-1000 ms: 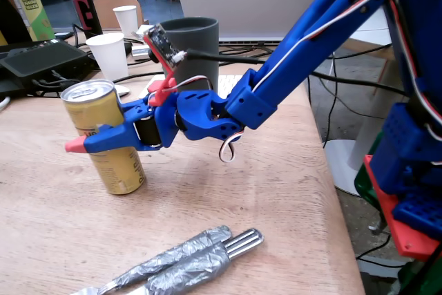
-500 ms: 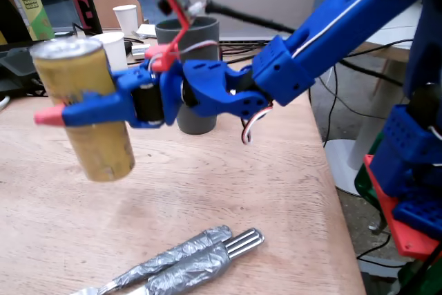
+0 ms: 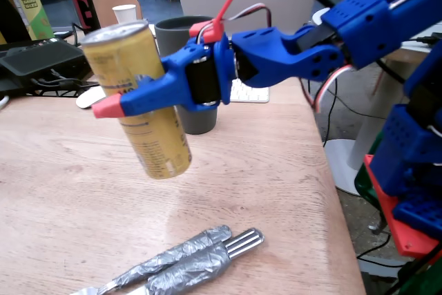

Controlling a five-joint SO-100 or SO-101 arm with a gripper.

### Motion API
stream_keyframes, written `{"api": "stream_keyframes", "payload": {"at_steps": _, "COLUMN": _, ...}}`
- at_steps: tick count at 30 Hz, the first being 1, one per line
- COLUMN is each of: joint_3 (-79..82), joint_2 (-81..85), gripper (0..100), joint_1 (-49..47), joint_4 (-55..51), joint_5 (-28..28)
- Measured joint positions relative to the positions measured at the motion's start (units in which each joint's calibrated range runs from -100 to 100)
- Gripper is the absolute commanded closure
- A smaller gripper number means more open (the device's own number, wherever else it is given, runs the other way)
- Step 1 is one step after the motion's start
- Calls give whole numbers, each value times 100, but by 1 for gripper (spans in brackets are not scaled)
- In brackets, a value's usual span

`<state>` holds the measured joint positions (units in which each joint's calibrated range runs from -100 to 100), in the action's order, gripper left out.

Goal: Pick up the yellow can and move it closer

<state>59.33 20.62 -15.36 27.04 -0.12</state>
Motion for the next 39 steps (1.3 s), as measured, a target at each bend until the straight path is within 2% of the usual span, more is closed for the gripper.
{"api": "stream_keyframes", "payload": {"at_steps": 4, "joint_3": 0, "joint_2": 1020, "gripper": 70, "joint_1": 9, "joint_4": -1516, "joint_5": 0}}
{"api": "stream_keyframes", "payload": {"at_steps": 7, "joint_3": 18, "joint_2": 1556, "gripper": 70, "joint_1": 19, "joint_4": -2153, "joint_5": 0}}
{"api": "stream_keyframes", "payload": {"at_steps": 14, "joint_3": 505, "joint_2": 2551, "gripper": 70, "joint_1": 141, "joint_4": -2841, "joint_5": 0}}
{"api": "stream_keyframes", "payload": {"at_steps": 19, "joint_3": 1821, "joint_2": 3666, "gripper": 70, "joint_1": 695, "joint_4": -2874, "joint_5": 0}}
{"api": "stream_keyframes", "payload": {"at_steps": 28, "joint_3": 3508, "joint_2": 5205, "gripper": 70, "joint_1": 686, "joint_4": -2874, "joint_5": 0}}
{"api": "stream_keyframes", "payload": {"at_steps": 34, "joint_3": 3950, "joint_2": 6278, "gripper": 70, "joint_1": 686, "joint_4": -2940, "joint_5": -15}}
{"api": "stream_keyframes", "payload": {"at_steps": 36, "joint_3": 3950, "joint_2": 6606, "gripper": 70, "joint_1": 667, "joint_4": -3263, "joint_5": -15}}
{"api": "stream_keyframes", "payload": {"at_steps": 39, "joint_3": 3959, "joint_2": 7307, "gripper": 70, "joint_1": 676, "joint_4": -4373, "joint_5": -15}}
